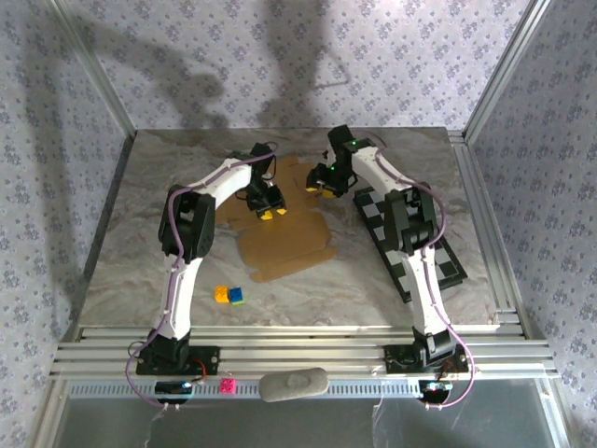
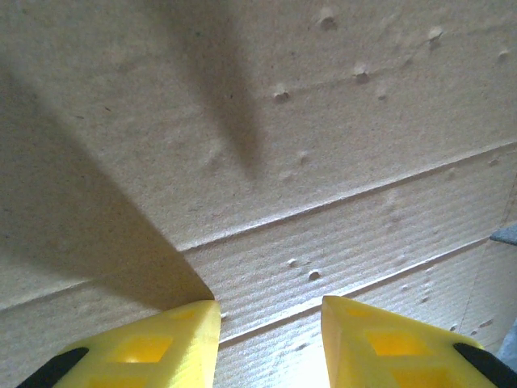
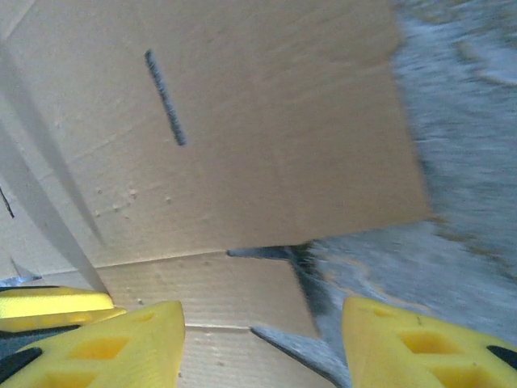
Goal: Fold the paper box
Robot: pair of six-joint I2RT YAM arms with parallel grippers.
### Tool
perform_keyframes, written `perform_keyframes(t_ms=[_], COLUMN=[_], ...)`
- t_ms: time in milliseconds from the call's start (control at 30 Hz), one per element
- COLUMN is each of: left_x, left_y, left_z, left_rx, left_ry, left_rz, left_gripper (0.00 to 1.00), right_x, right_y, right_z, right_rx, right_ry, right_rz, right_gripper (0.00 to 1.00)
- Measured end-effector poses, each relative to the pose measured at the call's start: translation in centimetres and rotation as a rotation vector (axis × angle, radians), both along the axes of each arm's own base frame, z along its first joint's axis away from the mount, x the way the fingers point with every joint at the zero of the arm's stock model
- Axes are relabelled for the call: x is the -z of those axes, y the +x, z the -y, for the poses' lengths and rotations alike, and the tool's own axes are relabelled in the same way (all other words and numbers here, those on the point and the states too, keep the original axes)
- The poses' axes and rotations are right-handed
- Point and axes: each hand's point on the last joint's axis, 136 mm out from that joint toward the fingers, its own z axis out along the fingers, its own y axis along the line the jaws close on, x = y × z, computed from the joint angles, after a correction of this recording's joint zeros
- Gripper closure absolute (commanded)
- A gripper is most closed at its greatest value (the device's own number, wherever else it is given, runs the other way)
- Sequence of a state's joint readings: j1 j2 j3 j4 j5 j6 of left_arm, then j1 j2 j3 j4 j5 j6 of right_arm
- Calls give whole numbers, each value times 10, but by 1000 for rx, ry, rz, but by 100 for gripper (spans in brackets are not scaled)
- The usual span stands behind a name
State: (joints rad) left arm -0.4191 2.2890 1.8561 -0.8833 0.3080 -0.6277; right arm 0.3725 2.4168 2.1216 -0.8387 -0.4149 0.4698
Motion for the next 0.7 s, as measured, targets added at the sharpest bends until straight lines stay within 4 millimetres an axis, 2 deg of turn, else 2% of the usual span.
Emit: perform_keyframes(t_ms=[133,267,500,700], left_x=[0,0,-1,-1], left_y=[0,0,-1,-1], left_z=[1,1,2,2], left_rx=[1,1,5,9], left_ry=[-3,-3,-10,-10], left_rz=[-1,-1,-2,-1], left_gripper=[61,61,61,61], right_x=[12,19,19,10], right_y=[-12,-17,-14,-7], right_z=[-16,-18,-13,7], right_rx=[-35,-43,-44,-2], right_ry=[-19,-31,-62,-97], right_rz=[-25,-45,-12,22], right_gripper=[46,46,47,46])
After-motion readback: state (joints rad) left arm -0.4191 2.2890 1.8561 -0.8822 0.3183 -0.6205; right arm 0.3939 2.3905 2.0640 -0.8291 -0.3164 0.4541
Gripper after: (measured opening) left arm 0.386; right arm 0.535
